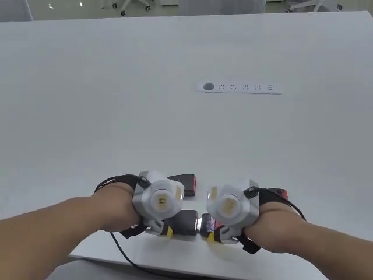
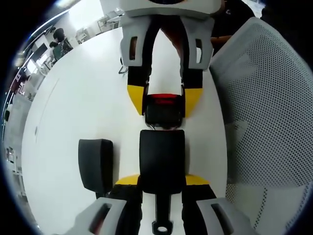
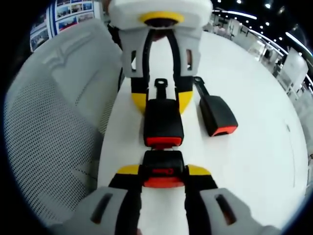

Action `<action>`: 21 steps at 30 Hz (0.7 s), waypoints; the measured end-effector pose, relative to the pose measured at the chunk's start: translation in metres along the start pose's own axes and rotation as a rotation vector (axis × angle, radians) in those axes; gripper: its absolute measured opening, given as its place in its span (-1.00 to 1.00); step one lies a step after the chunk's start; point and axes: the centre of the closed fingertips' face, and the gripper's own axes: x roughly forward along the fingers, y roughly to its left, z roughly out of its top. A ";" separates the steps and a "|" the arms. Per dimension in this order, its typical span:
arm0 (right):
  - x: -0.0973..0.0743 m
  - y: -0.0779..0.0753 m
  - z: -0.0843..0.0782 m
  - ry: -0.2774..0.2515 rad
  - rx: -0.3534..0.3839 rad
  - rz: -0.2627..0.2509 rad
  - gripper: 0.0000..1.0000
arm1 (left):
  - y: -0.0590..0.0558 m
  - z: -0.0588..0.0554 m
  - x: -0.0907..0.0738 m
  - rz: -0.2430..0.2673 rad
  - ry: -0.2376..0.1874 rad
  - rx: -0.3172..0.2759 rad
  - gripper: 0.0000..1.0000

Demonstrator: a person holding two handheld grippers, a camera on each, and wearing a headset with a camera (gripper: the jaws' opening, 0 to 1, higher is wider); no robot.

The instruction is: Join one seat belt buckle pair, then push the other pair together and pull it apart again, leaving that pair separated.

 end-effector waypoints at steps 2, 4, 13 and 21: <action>-0.003 -0.002 -0.001 -0.019 0.009 0.012 -0.37 | 0.000 0.001 0.000 -0.002 -0.005 0.002 -0.38; -0.002 -0.002 -0.001 -0.022 0.009 0.014 -0.37 | 0.000 0.002 0.000 -0.009 0.003 0.008 -0.39; -0.004 -0.003 -0.002 -0.045 0.018 0.001 -0.36 | 0.001 0.003 0.000 -0.014 -0.001 0.008 -0.39; -0.004 -0.003 0.002 -0.058 0.028 -0.003 -0.33 | 0.001 0.003 0.001 -0.025 0.007 0.002 -0.37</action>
